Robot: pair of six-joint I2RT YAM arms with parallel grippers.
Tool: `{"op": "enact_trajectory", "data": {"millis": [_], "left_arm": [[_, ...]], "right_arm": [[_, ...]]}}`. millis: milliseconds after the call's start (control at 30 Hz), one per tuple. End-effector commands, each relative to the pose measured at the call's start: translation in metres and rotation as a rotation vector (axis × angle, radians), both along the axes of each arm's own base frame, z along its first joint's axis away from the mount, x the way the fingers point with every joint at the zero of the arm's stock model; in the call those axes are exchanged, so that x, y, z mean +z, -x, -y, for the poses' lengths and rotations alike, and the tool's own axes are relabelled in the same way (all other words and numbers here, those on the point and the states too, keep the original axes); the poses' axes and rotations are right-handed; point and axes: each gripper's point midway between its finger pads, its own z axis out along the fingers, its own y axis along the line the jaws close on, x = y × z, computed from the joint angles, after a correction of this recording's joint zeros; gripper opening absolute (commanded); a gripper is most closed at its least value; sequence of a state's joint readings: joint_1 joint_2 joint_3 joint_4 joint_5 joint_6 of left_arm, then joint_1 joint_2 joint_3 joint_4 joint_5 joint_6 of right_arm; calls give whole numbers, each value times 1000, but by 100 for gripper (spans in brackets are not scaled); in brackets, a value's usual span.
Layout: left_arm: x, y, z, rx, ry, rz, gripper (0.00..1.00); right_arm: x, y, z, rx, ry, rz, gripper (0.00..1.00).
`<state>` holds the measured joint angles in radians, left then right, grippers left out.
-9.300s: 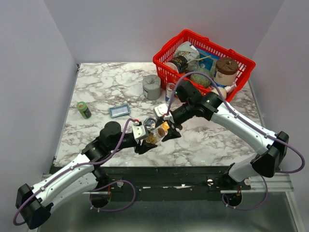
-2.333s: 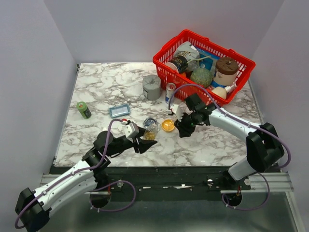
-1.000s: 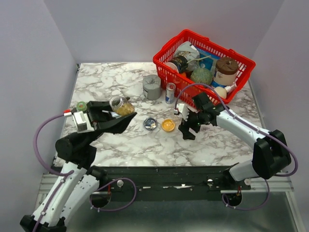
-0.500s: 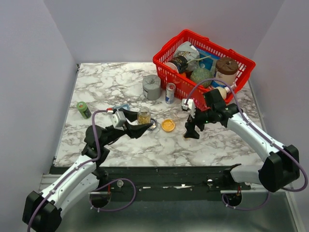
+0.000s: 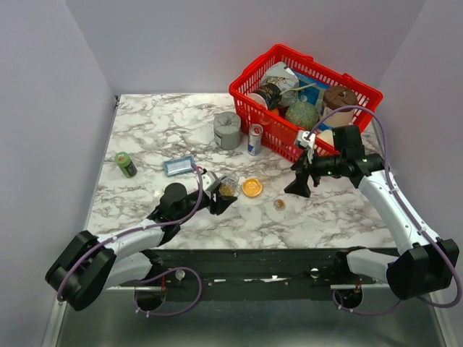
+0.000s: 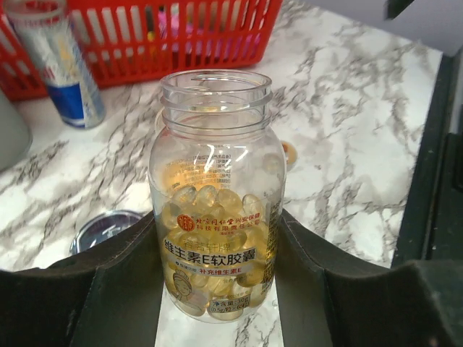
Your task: Sort the pills into containers
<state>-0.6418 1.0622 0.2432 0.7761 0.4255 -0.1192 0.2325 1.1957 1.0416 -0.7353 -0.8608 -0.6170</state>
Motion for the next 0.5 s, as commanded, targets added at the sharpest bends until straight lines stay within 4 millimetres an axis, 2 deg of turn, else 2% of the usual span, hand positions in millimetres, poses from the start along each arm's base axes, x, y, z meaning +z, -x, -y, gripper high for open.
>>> {"op": "enact_trajectory", "data": {"millis": [0,67,233,267,300,367,433,467], "left_arm": [[-16,-23,0,97,-60,-63,0],[-29,-29,1,117,-98,-125,0],[-70,-25,1,122,-224,-265,0],[-69,-27,3,123,-235,-271,0],[-80,-24,1,124,-282,-310,0],[-86,-26,4,125,-319,-343,0],[-99,-22,2,126,-374,-400,0],[-97,-24,4,131,-375,-410,0]], "right_arm": [[19,8,-3,13,-57,1,99],[18,7,-2,5,-54,3,99],[21,6,2,-16,-49,20,99],[22,7,2,-17,-50,20,99],[23,7,3,-21,-53,19,99],[23,6,4,-25,-51,24,100],[24,5,6,-40,-53,22,100],[26,3,7,-48,-52,26,100]]}}
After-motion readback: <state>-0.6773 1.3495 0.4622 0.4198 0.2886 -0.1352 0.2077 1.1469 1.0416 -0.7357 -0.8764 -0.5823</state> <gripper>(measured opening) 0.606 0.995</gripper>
